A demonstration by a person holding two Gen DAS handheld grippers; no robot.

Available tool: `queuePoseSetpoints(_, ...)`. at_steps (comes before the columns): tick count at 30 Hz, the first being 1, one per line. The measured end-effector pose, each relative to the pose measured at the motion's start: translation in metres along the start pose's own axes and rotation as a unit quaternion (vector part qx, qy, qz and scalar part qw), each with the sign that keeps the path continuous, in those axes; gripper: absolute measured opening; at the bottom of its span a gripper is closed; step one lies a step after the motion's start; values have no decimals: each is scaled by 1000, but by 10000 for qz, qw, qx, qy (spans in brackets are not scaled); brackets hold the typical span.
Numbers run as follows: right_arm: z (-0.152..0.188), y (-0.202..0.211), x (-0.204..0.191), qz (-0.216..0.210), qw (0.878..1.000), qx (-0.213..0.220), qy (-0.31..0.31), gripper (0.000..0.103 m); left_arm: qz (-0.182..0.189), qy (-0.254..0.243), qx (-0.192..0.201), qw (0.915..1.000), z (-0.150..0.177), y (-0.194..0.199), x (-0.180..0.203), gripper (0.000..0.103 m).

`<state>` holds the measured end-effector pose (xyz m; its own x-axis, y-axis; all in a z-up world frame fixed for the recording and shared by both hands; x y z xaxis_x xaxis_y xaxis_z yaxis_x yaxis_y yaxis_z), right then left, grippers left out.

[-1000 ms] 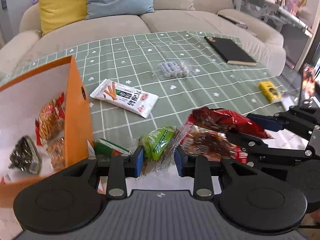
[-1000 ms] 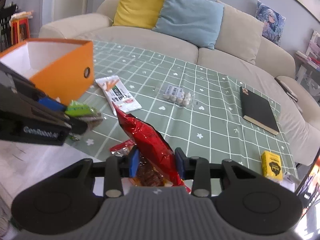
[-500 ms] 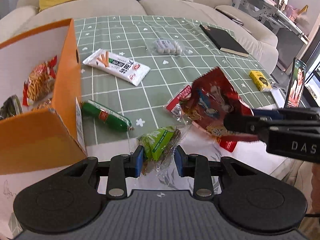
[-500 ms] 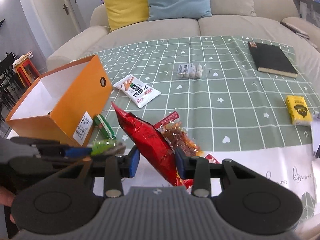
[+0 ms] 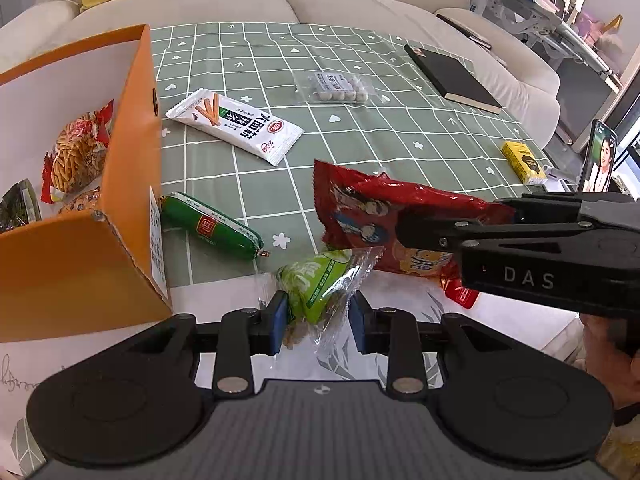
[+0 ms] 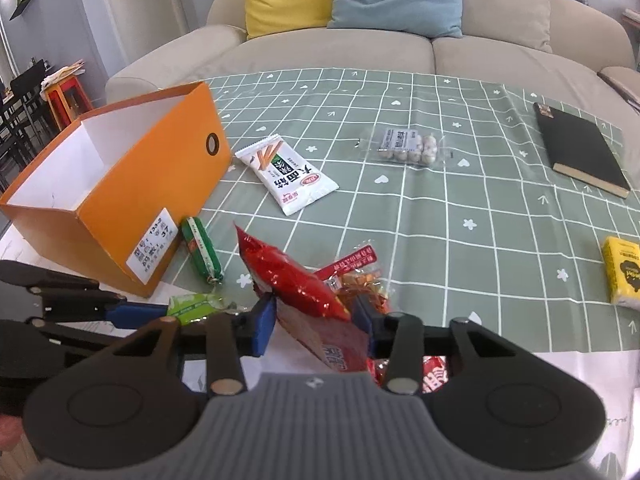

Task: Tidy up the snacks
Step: 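Lift both held packets and carry them over the orange box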

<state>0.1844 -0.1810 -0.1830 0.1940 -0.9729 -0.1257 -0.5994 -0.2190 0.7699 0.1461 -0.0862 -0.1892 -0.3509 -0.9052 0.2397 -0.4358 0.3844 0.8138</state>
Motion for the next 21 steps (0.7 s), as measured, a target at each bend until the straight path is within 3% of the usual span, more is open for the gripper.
queuePoseSetpoints(9, -6, 25, -6, -31, 9991, 368, -183, 24, 29, 119, 248, 9996, -8, 15, 1, 36)
queuePoseSetpoints(21, -48, 69, -23, 13, 9942, 1037, -293, 24, 90, 484, 1293, 9904, -49, 89, -11, 36)
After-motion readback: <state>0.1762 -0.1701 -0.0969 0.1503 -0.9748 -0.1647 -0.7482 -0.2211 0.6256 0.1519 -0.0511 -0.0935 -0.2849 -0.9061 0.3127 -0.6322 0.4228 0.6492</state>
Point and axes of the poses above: each gripper's, at about its wrist camera, not at the fingertips, and y roughly against the way its jaws point, x to its right, z to its underside, the point moved 8 cm from there along -y, roughly the way its jaws point, and after that the axes turned 4 degrees about z, right-handed, at the moved point
